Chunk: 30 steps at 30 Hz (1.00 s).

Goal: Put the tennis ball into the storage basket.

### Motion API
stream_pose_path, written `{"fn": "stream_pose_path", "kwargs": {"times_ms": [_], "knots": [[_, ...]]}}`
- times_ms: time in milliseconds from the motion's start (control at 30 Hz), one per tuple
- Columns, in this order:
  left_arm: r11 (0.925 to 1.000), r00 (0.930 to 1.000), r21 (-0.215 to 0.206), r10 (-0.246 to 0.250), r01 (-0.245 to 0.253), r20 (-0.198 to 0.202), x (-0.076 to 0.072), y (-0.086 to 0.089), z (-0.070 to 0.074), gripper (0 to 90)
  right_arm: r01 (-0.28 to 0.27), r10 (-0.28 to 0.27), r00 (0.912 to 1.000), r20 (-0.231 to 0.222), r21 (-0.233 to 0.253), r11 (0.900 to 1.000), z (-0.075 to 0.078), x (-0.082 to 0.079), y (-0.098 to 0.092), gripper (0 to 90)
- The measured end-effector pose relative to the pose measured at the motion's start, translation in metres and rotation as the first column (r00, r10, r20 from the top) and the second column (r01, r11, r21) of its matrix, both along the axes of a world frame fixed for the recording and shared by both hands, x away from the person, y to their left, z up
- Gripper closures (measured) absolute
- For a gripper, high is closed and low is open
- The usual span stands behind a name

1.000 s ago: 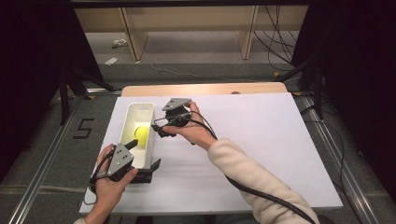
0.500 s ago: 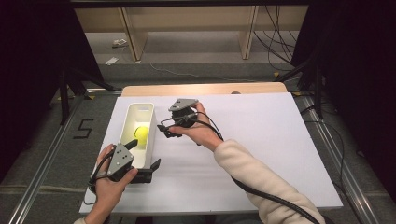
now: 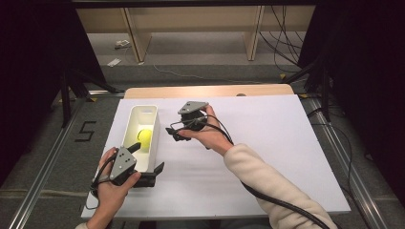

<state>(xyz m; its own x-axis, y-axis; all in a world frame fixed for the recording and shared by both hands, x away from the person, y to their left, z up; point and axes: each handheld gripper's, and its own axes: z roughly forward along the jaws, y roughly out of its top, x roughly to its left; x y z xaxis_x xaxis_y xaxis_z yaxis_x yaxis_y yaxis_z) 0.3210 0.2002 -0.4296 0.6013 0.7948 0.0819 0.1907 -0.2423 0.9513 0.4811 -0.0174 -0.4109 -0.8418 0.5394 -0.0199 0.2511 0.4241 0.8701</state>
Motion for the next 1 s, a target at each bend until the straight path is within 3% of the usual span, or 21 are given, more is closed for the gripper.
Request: {"fn": "stream_pose_path", "kwargs": {"times_ms": [1000], "knots": [[1.0000, 1.0000, 0.002, 0.003, -0.003, 0.005, 0.000, 0.000, 0.001, 0.0, 0.044, -0.044, 0.9990, -0.003, -0.003, 0.999, -0.002, -0.002, -0.034, 18.4]]}}
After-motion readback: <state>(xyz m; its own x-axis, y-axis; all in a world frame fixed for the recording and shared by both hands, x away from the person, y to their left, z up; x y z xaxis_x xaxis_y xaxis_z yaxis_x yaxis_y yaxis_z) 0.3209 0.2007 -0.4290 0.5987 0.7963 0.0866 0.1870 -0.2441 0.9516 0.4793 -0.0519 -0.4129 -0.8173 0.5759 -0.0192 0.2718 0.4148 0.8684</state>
